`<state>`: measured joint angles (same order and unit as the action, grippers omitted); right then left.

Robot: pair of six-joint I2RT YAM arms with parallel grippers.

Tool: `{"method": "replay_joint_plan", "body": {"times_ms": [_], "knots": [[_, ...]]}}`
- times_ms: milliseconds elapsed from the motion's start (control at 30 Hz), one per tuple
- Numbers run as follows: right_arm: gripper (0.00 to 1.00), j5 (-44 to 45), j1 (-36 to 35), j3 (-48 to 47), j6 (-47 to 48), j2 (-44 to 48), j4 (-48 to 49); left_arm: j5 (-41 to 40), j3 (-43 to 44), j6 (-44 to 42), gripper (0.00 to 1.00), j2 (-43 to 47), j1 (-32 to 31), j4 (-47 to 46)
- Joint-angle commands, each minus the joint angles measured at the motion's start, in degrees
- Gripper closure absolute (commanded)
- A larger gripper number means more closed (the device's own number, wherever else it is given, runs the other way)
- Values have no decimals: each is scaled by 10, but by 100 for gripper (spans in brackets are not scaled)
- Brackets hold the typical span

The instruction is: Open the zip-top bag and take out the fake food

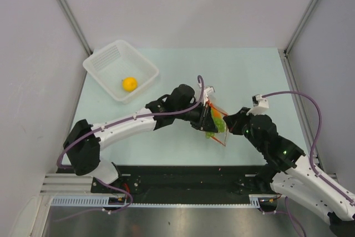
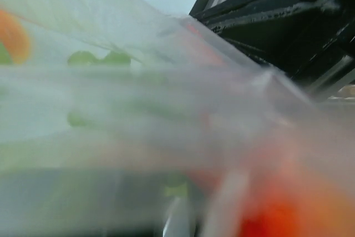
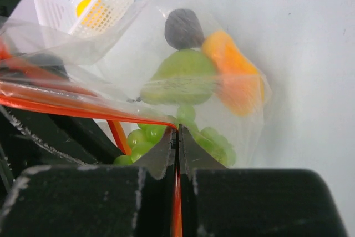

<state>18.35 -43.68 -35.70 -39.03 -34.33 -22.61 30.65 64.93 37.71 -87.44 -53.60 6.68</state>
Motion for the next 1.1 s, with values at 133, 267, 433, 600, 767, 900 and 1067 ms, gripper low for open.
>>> {"method": "replay_joint_plan", "body": {"times_ms": [133, 267, 433, 600, 767, 900, 1067], "knots": [[100, 107, 8, 13, -22, 9, -135, -4, 83, -204, 98, 109, 10, 55], [100, 93, 7, 15, -20, 7, -124, 47, 63, -251, 96, 141, 4, 38], [100, 78, 7, 17, -14, 5, -111, 67, 57, -251, 95, 149, 4, 29], [100, 79, 6, 16, -11, 13, -118, 100, 33, -251, 95, 165, 4, -2], [100, 81, 8, 17, -8, 18, -118, 77, 11, -264, 94, 200, 13, -1], [100, 74, 7, 18, -2, 13, -108, -4, 0, -251, 93, 227, 59, 20], [100, 64, 8, 11, -5, 14, -100, -115, -25, -208, 91, 284, 126, 33]]}}
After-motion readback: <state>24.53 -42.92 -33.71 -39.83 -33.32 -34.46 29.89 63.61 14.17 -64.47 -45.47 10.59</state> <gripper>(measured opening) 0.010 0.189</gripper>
